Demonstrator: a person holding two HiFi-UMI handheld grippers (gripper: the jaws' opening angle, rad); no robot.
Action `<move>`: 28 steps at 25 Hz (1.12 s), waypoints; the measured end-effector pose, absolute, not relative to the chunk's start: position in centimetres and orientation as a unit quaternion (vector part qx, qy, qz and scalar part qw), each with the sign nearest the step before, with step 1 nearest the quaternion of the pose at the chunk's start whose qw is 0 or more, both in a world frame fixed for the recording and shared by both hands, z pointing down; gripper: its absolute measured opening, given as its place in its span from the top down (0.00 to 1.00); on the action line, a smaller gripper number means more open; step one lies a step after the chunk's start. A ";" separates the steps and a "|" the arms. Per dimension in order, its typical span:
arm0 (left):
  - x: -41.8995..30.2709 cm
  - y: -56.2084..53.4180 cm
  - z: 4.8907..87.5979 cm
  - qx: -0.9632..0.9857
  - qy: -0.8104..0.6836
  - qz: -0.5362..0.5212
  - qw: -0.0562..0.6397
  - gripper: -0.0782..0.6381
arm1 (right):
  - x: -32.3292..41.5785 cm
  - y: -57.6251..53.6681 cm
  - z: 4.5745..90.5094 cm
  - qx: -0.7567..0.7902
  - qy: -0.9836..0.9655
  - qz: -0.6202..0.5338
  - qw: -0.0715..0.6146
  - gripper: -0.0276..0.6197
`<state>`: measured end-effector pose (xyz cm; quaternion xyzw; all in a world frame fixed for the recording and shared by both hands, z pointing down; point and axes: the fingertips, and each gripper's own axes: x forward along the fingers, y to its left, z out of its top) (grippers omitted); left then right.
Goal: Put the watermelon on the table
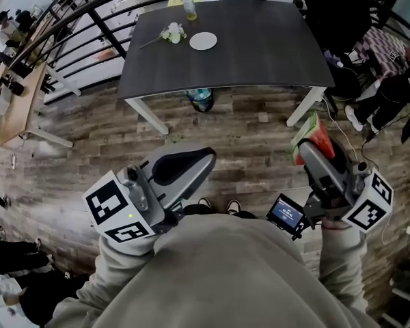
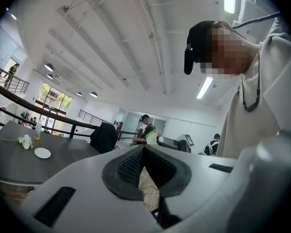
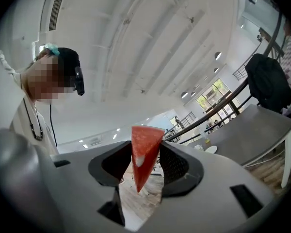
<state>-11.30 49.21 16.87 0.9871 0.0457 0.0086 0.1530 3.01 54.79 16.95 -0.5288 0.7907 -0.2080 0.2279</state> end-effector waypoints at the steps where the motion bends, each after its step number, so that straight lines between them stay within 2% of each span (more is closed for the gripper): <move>1: -11.1 49.5 17.0 0.987 0.049 0.012 0.153 0.89 | 3.3 55.2 17.1 -0.530 0.787 -0.211 0.236 0.66; 6: -10.0 50.7 17.1 0.986 0.062 0.015 0.155 0.89 | 4.2 56.7 17.9 -0.534 0.777 -0.218 0.251 0.66; 14: -10.1 50.0 18.2 0.979 0.059 0.009 0.196 0.89 | 4.5 55.9 18.5 -0.536 0.774 -0.223 0.253 0.66; 28: -9.6 47.1 18.0 0.978 0.069 -0.003 0.198 0.89 | 4.8 53.0 17.7 -0.533 0.781 -0.212 0.248 0.66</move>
